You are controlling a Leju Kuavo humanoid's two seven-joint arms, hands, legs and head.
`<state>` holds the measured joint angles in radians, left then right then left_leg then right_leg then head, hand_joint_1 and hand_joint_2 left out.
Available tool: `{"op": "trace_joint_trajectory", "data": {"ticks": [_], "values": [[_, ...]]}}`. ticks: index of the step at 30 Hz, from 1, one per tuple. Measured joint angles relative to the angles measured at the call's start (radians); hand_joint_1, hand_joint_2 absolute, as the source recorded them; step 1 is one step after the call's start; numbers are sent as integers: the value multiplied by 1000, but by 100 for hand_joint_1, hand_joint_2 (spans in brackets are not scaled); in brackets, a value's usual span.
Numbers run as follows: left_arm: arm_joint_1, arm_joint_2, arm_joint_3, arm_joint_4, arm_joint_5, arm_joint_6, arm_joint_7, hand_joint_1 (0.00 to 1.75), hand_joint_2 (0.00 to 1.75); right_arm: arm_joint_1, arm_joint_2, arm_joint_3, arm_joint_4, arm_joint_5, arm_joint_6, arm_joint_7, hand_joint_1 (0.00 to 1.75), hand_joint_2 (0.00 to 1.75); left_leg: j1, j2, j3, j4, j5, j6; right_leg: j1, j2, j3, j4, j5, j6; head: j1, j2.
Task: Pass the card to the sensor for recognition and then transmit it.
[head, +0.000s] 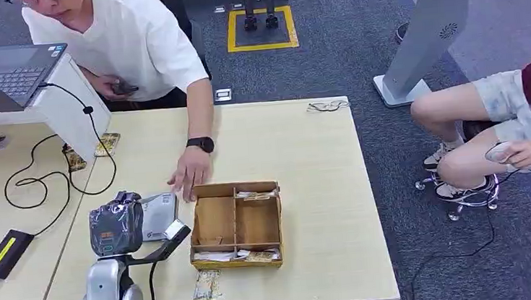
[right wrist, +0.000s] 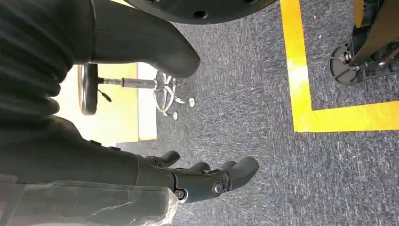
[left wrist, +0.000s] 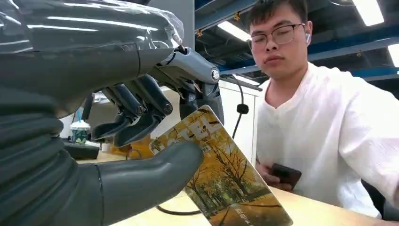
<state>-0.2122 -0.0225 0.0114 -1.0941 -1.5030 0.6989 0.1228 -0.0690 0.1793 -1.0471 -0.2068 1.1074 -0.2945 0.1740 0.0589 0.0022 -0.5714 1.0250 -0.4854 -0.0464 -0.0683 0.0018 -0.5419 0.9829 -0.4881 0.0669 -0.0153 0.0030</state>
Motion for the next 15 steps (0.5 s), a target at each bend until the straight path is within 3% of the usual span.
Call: {"op": "trace_joint_trajectory", "data": {"ticks": [7,15], "values": [[-6,-1,-5,22,-8,0,55,175,175,0,0,0,0,0,2,0,0,175,0,0,0,0,0,0,0,0,0,0,0,0,0,0],[-75,9,-56,224,-14,-18,120,175,175,0,0,0,0,2,5,4,0,175,0,0,0,0,0,0,0,0,0,0,0,0,0,0]]}}
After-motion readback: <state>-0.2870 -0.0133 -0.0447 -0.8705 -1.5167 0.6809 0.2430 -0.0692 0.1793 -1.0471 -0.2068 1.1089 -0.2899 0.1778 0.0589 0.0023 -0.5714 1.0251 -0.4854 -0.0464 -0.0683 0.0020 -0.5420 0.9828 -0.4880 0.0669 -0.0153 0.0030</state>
